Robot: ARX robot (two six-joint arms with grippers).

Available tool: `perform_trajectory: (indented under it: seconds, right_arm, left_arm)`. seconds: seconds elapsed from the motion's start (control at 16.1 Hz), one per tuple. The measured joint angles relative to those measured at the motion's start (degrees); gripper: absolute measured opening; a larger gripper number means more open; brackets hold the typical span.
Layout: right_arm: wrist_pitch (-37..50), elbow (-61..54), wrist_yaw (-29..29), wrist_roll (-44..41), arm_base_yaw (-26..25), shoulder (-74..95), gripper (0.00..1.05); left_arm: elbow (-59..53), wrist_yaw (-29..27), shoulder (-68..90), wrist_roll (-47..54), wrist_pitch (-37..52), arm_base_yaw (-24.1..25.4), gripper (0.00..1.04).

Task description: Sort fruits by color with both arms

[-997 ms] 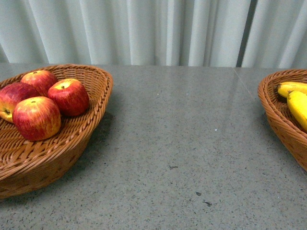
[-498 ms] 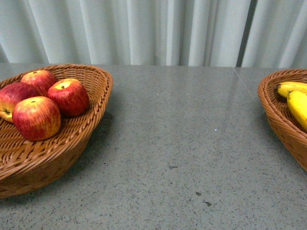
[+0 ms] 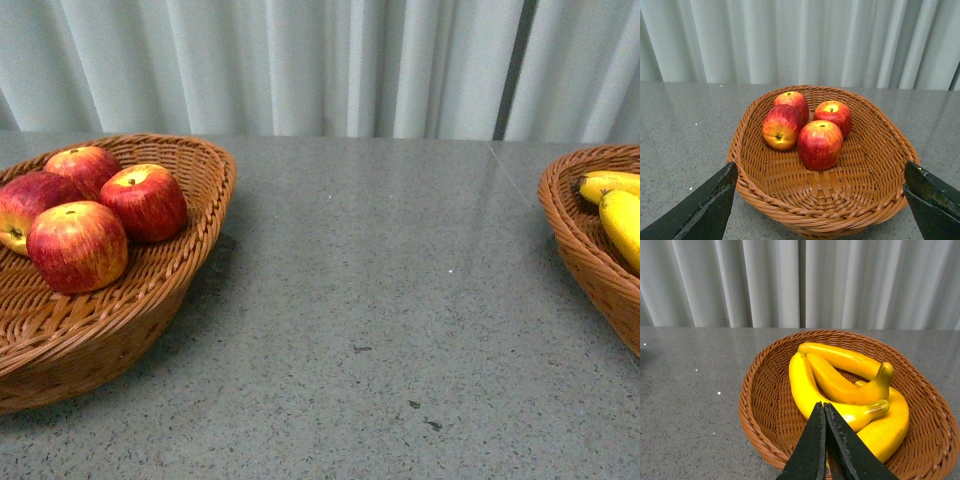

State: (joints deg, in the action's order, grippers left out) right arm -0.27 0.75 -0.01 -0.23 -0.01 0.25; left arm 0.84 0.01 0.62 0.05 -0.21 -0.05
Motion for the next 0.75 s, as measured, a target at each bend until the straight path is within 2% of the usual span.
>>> perform_trajectory:
  seconds: [0.12, 0.19, 0.62, 0.75]
  right_arm:
    - [-0.02, 0.00, 0.02, 0.00, 0.00, -0.02, 0.02]
    - [0.00, 0.00, 0.02, -0.02, 0.00, 0.00, 0.11]
    - [0.00, 0.00, 0.02, 0.00, 0.00, -0.02, 0.93]
    - [0.00, 0.00, 0.02, 0.02, 0.00, -0.02, 0.98]
  left_arm:
    - [0.00, -0.02, 0.00, 0.00, 0.00, 0.00, 0.98]
    - [0.00, -0.02, 0.00, -0.02, 0.00, 0.00, 0.98]
    - [0.00, -0.02, 0.00, -0.02, 0.00, 0.00, 0.98]
    - [0.00, -0.02, 0.00, -0.02, 0.00, 0.00, 0.98]
